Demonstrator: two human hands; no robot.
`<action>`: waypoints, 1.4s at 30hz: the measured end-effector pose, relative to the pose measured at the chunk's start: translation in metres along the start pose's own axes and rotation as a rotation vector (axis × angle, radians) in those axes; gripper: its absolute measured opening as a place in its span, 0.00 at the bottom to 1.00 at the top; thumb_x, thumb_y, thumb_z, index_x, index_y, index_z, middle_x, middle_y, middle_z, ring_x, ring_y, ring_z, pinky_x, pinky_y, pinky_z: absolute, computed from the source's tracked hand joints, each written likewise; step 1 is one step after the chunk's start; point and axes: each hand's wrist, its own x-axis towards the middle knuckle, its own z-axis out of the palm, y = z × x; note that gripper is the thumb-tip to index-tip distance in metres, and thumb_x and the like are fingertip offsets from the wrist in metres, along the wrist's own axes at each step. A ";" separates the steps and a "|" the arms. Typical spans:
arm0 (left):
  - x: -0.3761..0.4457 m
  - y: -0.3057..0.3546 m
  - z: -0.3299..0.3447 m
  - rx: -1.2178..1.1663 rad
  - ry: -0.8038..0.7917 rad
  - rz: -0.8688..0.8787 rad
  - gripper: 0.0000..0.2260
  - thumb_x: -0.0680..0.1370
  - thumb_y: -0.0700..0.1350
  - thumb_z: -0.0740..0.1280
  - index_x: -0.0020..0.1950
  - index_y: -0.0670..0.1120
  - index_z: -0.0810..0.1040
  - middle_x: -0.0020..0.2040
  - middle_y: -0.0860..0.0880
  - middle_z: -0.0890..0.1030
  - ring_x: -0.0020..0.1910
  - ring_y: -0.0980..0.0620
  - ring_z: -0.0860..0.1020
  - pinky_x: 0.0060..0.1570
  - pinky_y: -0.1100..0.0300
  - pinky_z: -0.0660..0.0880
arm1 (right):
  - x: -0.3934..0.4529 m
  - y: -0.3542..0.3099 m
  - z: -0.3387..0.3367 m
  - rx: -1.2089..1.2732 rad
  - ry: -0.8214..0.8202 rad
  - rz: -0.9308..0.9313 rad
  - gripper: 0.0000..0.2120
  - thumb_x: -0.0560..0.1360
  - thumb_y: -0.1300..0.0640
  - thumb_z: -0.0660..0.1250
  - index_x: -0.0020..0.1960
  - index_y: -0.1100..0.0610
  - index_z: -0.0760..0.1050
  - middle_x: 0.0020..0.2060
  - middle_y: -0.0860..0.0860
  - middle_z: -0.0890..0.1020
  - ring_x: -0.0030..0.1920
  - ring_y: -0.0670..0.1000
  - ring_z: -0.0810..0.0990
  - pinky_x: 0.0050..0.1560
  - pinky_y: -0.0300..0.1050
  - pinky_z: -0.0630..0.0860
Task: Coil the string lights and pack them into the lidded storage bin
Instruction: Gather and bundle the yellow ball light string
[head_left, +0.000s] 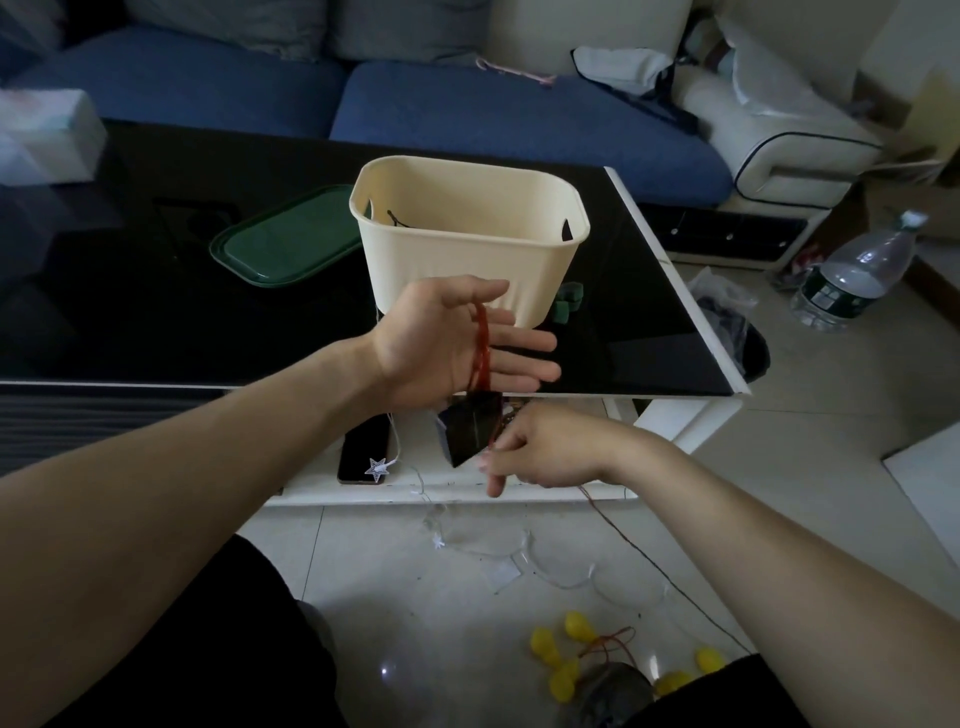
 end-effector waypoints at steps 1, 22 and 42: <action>0.001 -0.002 -0.001 0.028 -0.007 -0.021 0.29 0.78 0.52 0.59 0.72 0.35 0.61 0.62 0.34 0.79 0.57 0.35 0.81 0.60 0.45 0.77 | 0.001 -0.003 0.002 -0.033 -0.002 -0.018 0.15 0.80 0.43 0.66 0.42 0.49 0.85 0.37 0.39 0.82 0.35 0.37 0.76 0.40 0.35 0.70; 0.010 -0.023 -0.013 0.570 -0.248 -0.337 0.30 0.78 0.64 0.55 0.60 0.38 0.72 0.51 0.33 0.83 0.16 0.51 0.64 0.22 0.57 0.51 | 0.003 0.016 -0.015 0.444 0.393 -0.249 0.15 0.69 0.56 0.80 0.51 0.56 0.78 0.38 0.53 0.83 0.35 0.50 0.84 0.40 0.44 0.81; 0.014 -0.023 -0.027 0.454 -0.157 -0.359 0.21 0.84 0.47 0.50 0.40 0.40 0.76 0.20 0.47 0.66 0.16 0.54 0.57 0.22 0.61 0.51 | 0.005 0.031 -0.030 0.371 0.473 -0.352 0.08 0.68 0.51 0.78 0.43 0.54 0.85 0.36 0.50 0.86 0.37 0.48 0.81 0.41 0.40 0.77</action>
